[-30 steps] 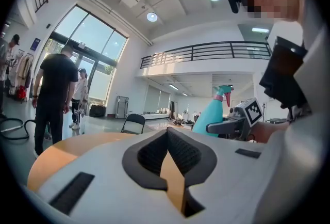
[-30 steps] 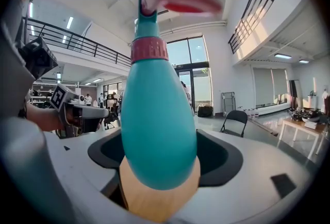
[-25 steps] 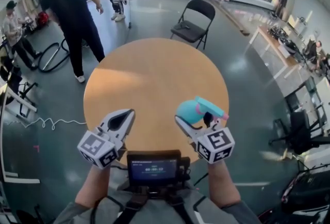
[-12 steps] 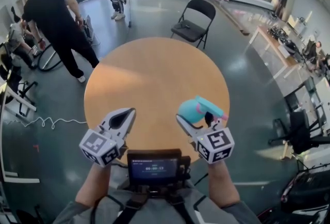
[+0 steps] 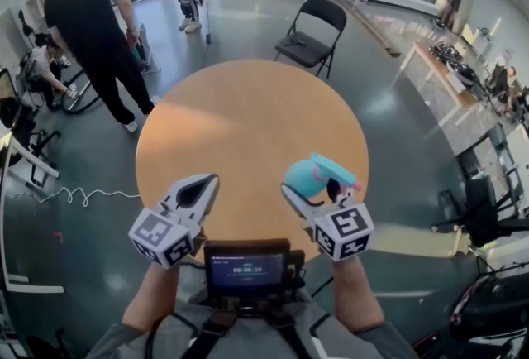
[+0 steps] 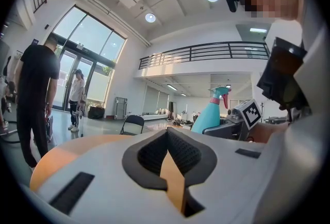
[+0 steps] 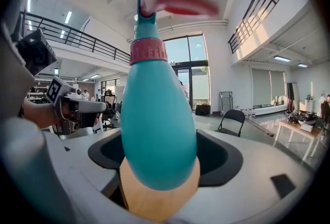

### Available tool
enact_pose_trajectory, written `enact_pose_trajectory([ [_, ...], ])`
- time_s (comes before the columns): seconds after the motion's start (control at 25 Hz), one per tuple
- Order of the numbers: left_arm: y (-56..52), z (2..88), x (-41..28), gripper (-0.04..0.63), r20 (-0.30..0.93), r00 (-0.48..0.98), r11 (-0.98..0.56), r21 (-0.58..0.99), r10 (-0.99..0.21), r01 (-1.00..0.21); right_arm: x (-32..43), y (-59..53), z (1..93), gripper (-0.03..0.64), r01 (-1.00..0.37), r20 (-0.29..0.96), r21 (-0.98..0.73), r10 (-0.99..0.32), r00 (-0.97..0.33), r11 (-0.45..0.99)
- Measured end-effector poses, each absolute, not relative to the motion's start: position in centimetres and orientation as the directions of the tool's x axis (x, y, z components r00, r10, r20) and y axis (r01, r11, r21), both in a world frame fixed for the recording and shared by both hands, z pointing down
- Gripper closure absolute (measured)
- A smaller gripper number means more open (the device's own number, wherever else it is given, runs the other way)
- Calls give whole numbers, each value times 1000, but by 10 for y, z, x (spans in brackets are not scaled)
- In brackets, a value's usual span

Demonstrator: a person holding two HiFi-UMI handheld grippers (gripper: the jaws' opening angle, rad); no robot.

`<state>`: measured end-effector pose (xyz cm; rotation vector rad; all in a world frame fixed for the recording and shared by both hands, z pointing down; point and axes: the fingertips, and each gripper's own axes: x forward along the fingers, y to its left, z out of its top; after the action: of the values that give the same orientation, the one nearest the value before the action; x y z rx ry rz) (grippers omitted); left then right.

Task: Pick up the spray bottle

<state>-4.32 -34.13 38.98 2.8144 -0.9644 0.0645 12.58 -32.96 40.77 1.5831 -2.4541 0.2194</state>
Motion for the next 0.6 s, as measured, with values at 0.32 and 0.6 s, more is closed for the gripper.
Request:
enact_pose_trajectory([
  [0.32,-344,388,-45,591,99,781,-770,132,-617,-625,129,-330,405,201,-914,256,-12,-882,-395,406],
  [0.6,-345,383,-42,591,91,780,-772,114,-618,-625,130,-331,404,201,-912,255,-10,-881,-399,410],
])
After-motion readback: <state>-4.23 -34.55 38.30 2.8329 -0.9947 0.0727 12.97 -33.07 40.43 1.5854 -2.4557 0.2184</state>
